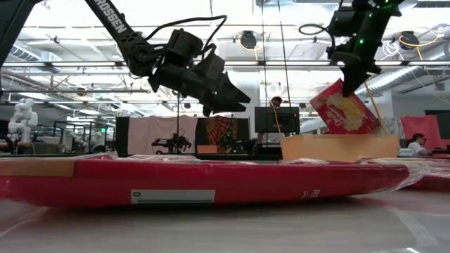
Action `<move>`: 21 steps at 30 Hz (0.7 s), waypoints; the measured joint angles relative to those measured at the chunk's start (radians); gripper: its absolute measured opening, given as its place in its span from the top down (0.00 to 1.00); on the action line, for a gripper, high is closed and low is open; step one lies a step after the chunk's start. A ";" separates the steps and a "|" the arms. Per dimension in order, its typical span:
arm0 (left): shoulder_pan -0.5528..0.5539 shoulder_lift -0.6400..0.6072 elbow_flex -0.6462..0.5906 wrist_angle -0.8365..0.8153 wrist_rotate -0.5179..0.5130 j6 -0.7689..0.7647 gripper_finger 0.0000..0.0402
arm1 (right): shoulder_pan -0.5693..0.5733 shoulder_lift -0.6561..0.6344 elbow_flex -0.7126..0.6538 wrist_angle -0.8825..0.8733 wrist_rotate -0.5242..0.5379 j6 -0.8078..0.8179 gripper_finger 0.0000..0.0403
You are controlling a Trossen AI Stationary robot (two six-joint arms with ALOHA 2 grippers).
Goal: Sort popcorn bags into baskets
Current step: Put the red popcorn bag into the orange bin
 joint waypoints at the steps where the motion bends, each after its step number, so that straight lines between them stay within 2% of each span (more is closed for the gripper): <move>1: -0.003 0.000 0.000 0.000 0.001 0.000 0.47 | -0.011 0.012 0.000 -0.004 -0.014 -0.001 0.98; 9: -0.014 0.000 0.000 0.016 0.010 0.001 0.47 | -0.101 0.134 0.001 0.003 -0.114 -0.018 0.98; 15: -0.013 0.000 0.000 0.016 0.024 0.004 0.47 | -0.161 0.203 0.002 0.024 -0.116 -0.019 0.98; 21: -0.013 0.000 0.000 0.016 0.073 -0.004 0.47 | -0.161 0.216 0.000 0.043 -0.101 -0.004 0.98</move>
